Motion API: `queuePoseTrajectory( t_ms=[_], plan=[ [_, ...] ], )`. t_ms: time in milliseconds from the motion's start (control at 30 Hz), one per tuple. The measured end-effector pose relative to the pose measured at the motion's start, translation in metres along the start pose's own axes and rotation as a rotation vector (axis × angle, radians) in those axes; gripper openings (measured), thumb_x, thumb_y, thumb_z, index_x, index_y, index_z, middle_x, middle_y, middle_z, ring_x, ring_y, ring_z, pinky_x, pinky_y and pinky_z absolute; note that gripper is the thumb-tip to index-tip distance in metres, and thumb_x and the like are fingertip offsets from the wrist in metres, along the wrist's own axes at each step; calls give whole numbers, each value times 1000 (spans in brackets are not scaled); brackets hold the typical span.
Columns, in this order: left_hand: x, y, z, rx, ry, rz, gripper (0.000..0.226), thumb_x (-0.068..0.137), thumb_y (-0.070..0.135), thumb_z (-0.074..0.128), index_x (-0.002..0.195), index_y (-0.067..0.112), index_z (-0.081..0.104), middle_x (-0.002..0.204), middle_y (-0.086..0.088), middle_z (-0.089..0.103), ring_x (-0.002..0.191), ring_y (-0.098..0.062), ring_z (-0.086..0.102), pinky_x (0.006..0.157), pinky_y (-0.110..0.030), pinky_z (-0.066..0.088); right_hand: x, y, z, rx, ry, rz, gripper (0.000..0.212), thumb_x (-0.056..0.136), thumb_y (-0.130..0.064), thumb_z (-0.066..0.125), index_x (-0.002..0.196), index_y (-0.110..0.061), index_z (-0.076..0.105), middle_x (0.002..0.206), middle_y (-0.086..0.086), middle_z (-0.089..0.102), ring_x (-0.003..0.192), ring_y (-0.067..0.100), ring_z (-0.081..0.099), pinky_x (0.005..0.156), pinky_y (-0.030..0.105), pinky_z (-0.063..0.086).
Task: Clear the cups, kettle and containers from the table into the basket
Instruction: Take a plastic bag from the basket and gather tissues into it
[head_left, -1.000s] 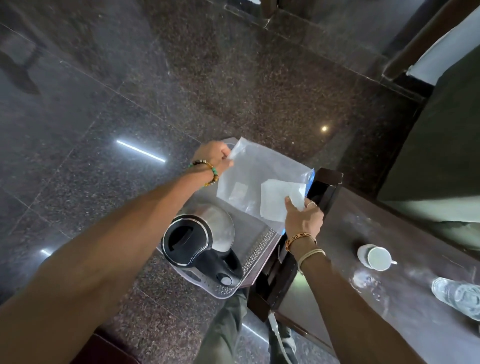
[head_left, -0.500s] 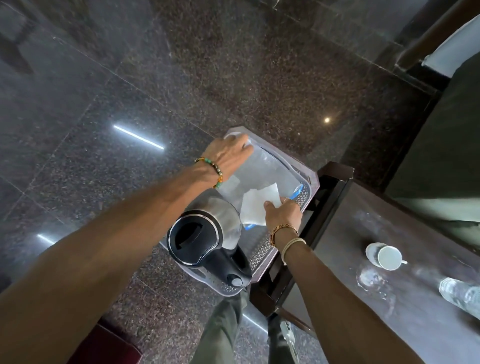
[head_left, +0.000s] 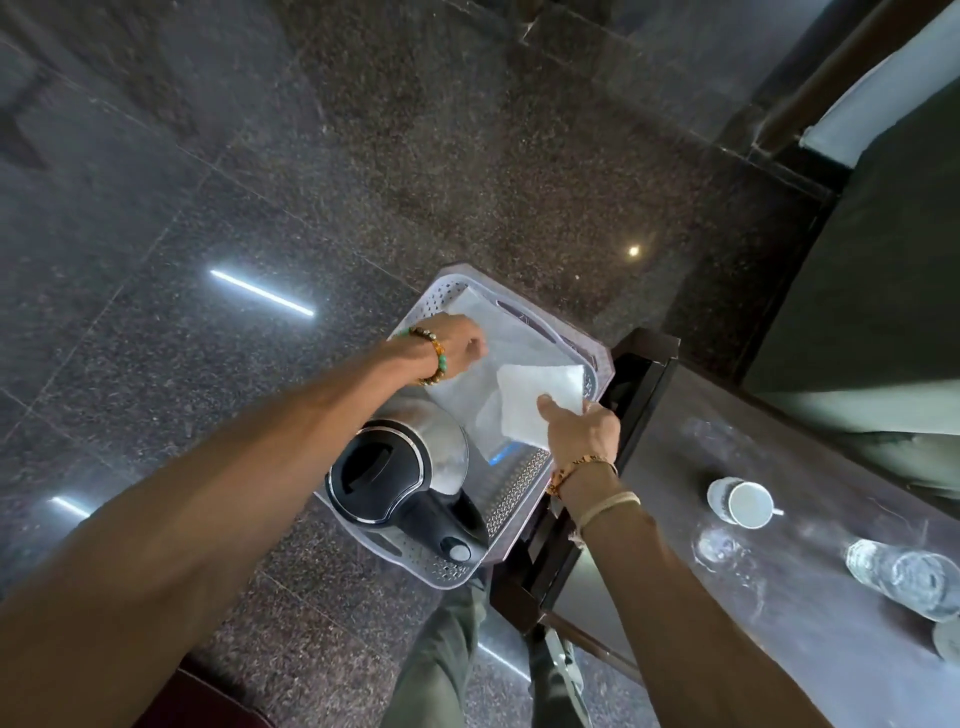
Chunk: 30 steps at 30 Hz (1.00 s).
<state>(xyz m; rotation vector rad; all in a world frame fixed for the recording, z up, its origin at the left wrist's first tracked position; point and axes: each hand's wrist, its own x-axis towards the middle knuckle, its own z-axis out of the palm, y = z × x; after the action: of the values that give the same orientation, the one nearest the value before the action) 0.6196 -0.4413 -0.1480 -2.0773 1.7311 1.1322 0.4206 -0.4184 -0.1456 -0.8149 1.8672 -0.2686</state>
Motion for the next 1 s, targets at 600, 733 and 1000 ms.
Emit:
queuePoseTrajectory(
  t_ms=[600, 733, 1000],
  plan=[
    [-178, 203, -34, -1598, -60, 177, 59, 76, 36, 79, 121, 2, 61, 120, -18, 66, 107, -30, 66, 89, -46, 55, -120, -52, -211, 580, -405, -247, 32, 80, -8, 77, 108, 0, 64, 103, 17, 72, 92, 33, 71, 77, 45, 59],
    [-216, 242, -35, -1543, -71, 194, 51, 85, 20, 72, 129, 2, 56, 128, -21, 61, 118, -37, 59, 100, -54, 48, -136, -48, -263, 474, -492, -339, 30, 78, -10, 79, 105, -2, 66, 99, 17, 73, 86, 29, 73, 66, 37, 58],
    [-250, 320, -31, -1473, 404, 124, 74, 62, 4, 88, 127, 13, 55, 118, -10, 67, 106, -30, 66, 88, -52, 55, -153, -37, -338, 331, -264, -521, 35, 74, -15, 84, 101, -3, 66, 93, 9, 72, 79, 21, 70, 65, 31, 58]
  ],
)
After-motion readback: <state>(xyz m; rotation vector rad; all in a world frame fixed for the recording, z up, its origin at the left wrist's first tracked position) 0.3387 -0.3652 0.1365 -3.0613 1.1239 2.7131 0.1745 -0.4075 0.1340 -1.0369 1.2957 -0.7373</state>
